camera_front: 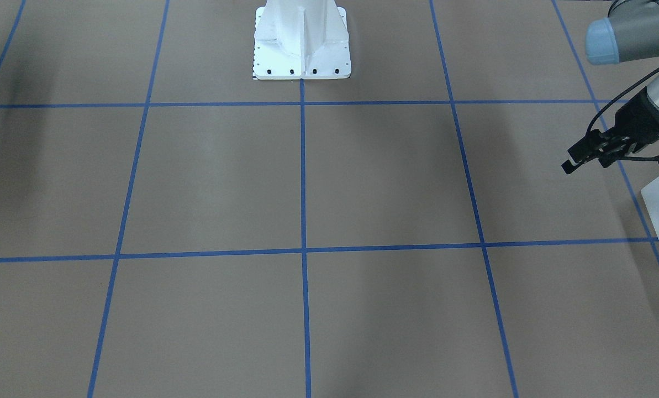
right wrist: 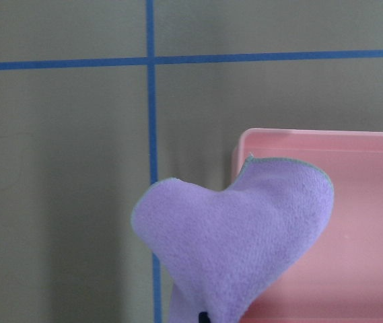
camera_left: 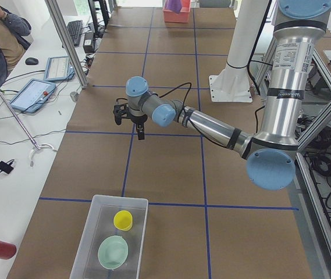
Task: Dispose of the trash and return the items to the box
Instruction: 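Lift the lavender cloth with the right gripper and drop it into the pink bin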
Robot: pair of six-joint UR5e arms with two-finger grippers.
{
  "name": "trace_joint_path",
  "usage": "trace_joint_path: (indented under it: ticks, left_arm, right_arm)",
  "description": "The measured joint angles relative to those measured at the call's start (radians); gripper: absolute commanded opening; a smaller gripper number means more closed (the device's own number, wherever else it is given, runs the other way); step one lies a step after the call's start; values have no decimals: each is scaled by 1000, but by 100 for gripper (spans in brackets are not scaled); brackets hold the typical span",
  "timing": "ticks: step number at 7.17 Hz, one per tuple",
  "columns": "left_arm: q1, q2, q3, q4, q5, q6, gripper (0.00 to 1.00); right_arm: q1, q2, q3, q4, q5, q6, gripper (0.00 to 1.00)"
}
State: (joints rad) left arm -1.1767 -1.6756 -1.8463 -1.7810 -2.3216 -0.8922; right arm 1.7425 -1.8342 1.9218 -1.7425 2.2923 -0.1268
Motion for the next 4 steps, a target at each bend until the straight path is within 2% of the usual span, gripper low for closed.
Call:
trace_joint_path:
  ticks: [2,4]
  left_arm:
    - [0,2,1,0,11,0,99]
    - [0,10,-2,0,13,-1,99]
  right_arm:
    - [88,54,-171,-7,-18,-157,0]
    - [118,61,-260,-1,-54,-247,0]
